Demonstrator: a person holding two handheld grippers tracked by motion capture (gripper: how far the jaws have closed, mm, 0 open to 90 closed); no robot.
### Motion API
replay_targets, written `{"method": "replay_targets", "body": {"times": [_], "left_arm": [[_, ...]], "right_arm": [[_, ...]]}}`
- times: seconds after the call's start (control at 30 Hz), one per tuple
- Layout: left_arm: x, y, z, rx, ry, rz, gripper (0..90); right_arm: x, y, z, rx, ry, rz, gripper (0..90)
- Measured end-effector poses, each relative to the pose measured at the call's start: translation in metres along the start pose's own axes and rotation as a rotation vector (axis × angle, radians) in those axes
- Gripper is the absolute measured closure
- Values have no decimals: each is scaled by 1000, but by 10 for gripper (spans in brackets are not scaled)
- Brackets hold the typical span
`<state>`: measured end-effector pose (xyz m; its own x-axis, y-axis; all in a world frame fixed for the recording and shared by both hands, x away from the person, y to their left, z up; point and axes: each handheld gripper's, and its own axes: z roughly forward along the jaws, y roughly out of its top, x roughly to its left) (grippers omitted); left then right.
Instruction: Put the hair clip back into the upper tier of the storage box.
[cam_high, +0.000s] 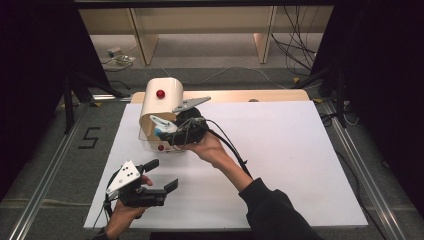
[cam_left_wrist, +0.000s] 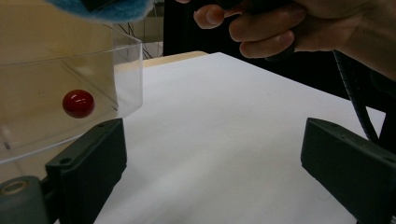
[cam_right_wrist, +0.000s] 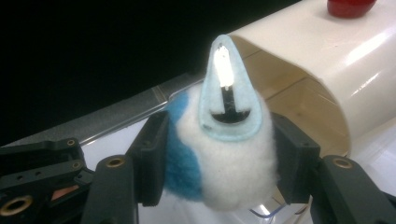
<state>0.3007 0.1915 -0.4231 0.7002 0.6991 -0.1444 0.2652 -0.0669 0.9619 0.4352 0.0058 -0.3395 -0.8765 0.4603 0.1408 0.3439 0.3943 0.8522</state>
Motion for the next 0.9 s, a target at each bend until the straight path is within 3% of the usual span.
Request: {"method": "replay_targets", "body": {"times": [0.5,0.7,0.9], "left_arm": [[-1,0,0,2,-3,2,66],[0,0,0,-1,-2,2,67],[0,0,0,0,-3,1,67]], "right_arm": [[-2,4,14,47,-8,2,452],[-5,3,18,52,-31,19,442],[-7,3,21,66,-39,31,377]]}}
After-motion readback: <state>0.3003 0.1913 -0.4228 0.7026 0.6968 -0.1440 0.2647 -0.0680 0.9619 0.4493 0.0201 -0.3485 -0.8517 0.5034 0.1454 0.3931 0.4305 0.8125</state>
